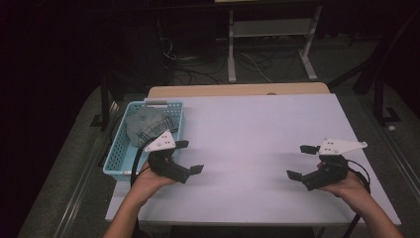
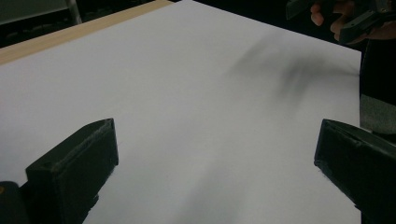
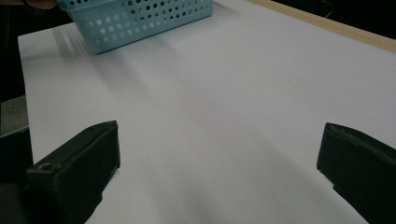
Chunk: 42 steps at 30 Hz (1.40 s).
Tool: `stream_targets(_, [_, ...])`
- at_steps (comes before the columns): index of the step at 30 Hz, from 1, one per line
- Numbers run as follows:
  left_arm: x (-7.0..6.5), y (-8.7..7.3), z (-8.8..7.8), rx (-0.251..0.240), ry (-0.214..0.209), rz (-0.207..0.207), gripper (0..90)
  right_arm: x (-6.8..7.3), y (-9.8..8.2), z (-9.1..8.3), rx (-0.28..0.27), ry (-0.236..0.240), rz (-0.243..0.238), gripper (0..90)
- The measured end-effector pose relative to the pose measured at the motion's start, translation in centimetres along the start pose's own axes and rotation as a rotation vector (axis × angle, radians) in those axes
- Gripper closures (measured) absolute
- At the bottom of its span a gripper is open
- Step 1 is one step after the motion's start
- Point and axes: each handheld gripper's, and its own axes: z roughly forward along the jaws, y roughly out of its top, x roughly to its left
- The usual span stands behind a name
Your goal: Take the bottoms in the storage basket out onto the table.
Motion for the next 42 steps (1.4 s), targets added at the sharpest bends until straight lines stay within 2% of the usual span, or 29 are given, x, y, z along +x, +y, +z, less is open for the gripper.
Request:
stream_targets(7, [0.0, 0.2, 0.0, -0.005, -0.008, -0.003, 0.0, 0.0, -0.5, 0.1, -0.008, -0.007, 0.002, 0.0])
stream_targets(12, [0.0, 0.1, -0.5, -0.004, 0.008, 0.003, 0.0, 0.2, -1.1, 0.3, 0.0, -0.002, 0.007, 0.0])
stream_targets(16, [0.2, 0.2, -0.8, -0.006, 0.015, 0.002, 0.0, 0.2, -1.7, 0.7, 0.023, -0.009, 0.028, 0.0])
stream_targets(19, [0.4, 0.2, -0.9, -0.001, 0.019, -0.005, 0.0, 0.2, -2.1, 1.1, 0.059, -0.004, 0.028, 0.0])
stream_targets(23, [0.5, 0.2, -1.0, 0.003, 0.03, -0.006, 0.0, 0.3, -2.3, 1.5, 0.07, 0.01, 0.034, 0.0])
stream_targets(25, [0.5, 0.3, -1.1, 0.006, 0.032, -0.006, 0.0, 0.6, -2.5, 1.7, 0.069, 0.016, 0.019, 0.0])
stream_targets(29, [0.6, 0.3, -1.2, 0.006, 0.035, -0.002, 0.0, 0.7, -2.8, 2.0, 0.079, 0.031, 0.018, 0.0])
stream_targets(32, [0.7, 0.4, -1.2, 0.005, 0.027, -0.001, 0.0, 0.7, -3.0, 2.2, 0.09, 0.033, 0.018, 0.0])
stream_targets(37, [0.9, 0.5, -1.2, 0.013, 0.024, 0.002, 0.0, 0.6, -3.3, 2.6, 0.093, 0.017, 0.032, 0.0])
stream_targets(42, [1.0, 0.7, -1.3, 0.019, 0.031, 0.002, 0.0, 0.8, -3.5, 2.6, 0.098, -0.009, 0.069, 0.0])
